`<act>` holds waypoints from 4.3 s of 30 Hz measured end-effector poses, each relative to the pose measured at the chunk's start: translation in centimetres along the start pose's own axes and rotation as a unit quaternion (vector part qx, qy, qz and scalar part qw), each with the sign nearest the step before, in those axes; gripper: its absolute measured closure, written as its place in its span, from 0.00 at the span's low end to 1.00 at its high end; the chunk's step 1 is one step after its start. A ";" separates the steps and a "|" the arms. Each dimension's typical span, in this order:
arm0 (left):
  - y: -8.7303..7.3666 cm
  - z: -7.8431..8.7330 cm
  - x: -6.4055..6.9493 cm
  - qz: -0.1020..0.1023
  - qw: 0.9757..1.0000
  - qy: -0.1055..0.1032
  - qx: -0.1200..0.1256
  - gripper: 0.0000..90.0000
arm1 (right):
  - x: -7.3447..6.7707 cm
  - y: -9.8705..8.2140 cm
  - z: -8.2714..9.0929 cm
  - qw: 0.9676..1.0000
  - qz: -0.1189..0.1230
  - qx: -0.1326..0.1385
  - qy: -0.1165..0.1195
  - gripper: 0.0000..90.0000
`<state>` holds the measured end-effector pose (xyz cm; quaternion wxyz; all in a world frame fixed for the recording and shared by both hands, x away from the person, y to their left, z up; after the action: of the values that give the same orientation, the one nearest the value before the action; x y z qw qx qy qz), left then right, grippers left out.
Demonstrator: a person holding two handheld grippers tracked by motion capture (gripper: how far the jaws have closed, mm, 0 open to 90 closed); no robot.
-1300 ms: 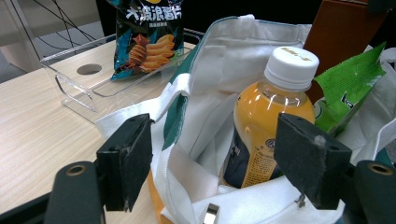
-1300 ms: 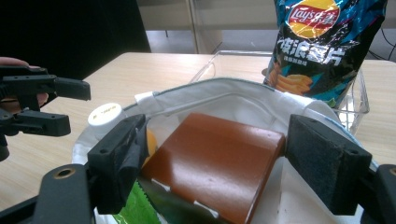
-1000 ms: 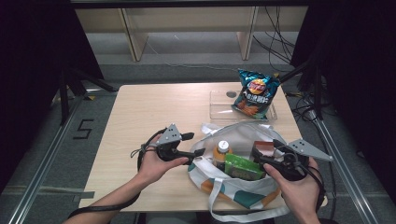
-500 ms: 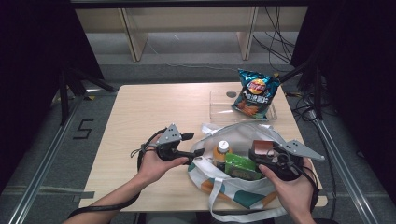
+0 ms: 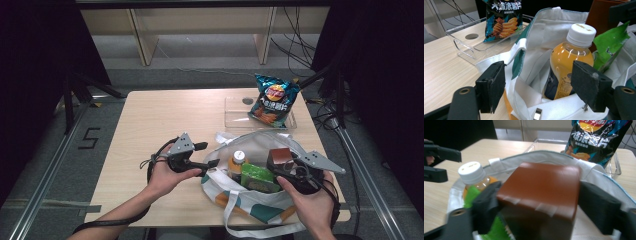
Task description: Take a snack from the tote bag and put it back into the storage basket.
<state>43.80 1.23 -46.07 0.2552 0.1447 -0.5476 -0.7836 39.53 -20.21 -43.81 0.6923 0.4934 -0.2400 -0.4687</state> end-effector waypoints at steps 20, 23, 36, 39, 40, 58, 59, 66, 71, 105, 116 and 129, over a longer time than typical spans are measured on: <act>-0.1 0.0 -0.1 -0.008 1.000 -0.002 -0.002 0.30 | 0.7 -0.7 -0.7 1.000 0.010 -0.018 -0.002 0.34; -0.1 0.0 -0.1 -0.001 1.000 0.000 -0.002 0.30 | 0.8 -0.3 -0.8 1.000 0.023 0.000 -0.003 0.40; 0.0 0.0 -0.1 0.000 1.000 -0.002 0.004 0.30 | 1.2 -0.1 -0.2 0.999 0.036 0.004 -0.009 0.43; 0.0 0.0 -0.1 0.000 1.000 0.001 0.001 0.30 | 0.9 -0.1 0.1 1.000 0.018 -0.001 -0.007 0.43; 0.0 0.0 -0.1 0.000 1.000 0.000 0.003 0.30 | 0.8 0.0 0.2 1.000 0.015 -0.002 -0.007 0.43; 0.1 0.1 -0.2 -0.005 1.000 0.001 0.002 0.30 | 1.2 2.5 1.4 0.999 0.015 0.036 0.000 0.43; 0.1 0.1 -0.2 -0.004 1.000 0.001 0.002 0.30 | 1.3 2.8 1.5 0.999 0.016 0.038 0.000 0.43; 0.2 0.1 -0.2 0.000 1.000 0.002 0.004 0.30 | 1.3 3.6 1.7 0.999 0.016 0.046 0.004 0.43; 0.3 0.1 -0.2 0.000 1.000 0.002 0.005 0.30 | 1.6 4.1 1.8 0.998 0.027 0.050 0.005 0.43; 0.4 0.1 -0.2 -0.005 1.000 0.000 0.008 0.30 | 2.8 8.2 2.6 0.997 0.026 0.075 -0.003 0.44; 0.3 0.1 -0.2 0.001 1.000 0.002 0.007 0.30 | 2.8 9.3 2.8 0.996 0.024 0.081 -0.003 0.44; 0.4 0.1 -0.2 -0.005 1.000 -0.003 0.010 0.30 | 2.8 10.9 3.3 0.995 0.016 0.099 -0.006 0.44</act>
<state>44.04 1.26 -45.65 0.2482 0.1473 -0.5559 -0.7796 42.63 -23.44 -32.97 0.6461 0.5530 -0.2971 -0.4343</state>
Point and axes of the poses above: each handheld gripper's, and its own axes: z roughly backward along the jaws, y roughly out of its top, x roughly to its right, the point moved 10 cm from there along -z, roughly forward along the jaws, and after that the axes turned 3 degrees about y, right-handed, at the moved point
